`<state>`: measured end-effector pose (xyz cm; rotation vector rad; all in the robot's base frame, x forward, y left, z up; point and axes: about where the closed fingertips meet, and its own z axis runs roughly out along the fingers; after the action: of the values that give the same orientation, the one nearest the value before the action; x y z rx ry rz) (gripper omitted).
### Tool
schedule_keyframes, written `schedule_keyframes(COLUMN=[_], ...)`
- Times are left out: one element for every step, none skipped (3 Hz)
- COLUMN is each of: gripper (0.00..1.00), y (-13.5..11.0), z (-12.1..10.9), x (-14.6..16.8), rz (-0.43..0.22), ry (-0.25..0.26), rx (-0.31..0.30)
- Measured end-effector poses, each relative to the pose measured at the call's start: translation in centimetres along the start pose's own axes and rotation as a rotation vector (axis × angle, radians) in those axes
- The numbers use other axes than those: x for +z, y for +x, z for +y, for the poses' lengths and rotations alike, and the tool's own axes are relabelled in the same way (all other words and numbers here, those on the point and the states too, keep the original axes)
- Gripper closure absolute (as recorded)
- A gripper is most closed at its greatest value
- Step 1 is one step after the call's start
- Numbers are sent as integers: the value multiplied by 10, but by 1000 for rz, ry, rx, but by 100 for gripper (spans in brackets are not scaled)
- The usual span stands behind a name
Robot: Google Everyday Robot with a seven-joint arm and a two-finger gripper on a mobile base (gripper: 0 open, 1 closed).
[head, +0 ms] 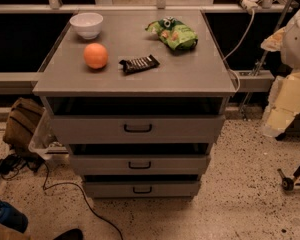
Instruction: Open top drawer
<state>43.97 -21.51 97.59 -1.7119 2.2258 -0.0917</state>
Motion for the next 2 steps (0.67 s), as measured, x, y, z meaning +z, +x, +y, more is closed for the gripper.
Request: schedule_keyframes(gripper=[0, 0], y=[-1, -14], z=[2, 10], x=[39, 115], rz=[-63, -176], ry=[-37, -96], rx=[29, 75])
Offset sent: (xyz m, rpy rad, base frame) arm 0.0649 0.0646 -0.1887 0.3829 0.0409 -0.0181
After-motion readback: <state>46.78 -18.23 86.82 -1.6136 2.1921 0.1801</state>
